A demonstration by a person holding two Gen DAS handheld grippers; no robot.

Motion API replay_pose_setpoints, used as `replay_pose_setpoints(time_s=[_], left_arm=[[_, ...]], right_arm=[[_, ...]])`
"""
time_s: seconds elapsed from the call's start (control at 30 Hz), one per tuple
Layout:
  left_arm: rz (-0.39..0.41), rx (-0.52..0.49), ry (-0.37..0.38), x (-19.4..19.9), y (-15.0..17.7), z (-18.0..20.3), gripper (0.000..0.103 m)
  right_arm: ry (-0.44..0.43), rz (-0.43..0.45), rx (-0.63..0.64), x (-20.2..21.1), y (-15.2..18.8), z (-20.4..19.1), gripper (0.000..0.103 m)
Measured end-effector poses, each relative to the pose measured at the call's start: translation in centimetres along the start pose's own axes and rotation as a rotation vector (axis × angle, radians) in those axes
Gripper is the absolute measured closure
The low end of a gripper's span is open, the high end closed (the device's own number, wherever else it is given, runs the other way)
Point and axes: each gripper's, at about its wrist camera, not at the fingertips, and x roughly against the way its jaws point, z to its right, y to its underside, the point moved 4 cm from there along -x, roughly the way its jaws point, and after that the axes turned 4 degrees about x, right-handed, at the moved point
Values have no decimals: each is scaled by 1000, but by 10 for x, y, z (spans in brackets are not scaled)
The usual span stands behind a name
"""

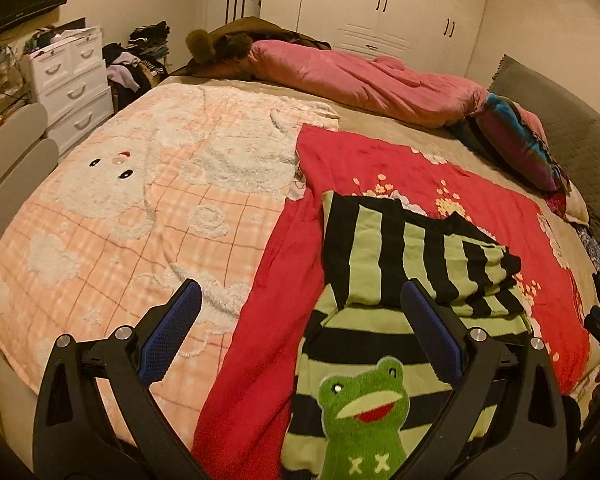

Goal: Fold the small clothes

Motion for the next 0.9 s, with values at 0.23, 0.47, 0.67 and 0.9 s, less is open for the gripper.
replay_pose_setpoints(time_s=[0.23, 0.47, 0.67, 0.9], left_arm=[[-31, -44, -11, 3, 21, -1, 9], [-80, -63, -13, 2, 46, -6, 9], [-146, -74, -19, -2, 74, -15, 9], [-223, -115, -24, -8, 105, -16, 9]], right_arm=[[0, -56, 3, 10, 24, -2, 4], [23, -132, 3, 13, 62, 3, 4], [32, -181, -22, 12, 85, 9, 4], [18, -263, 0, 6, 112, -2, 4]])
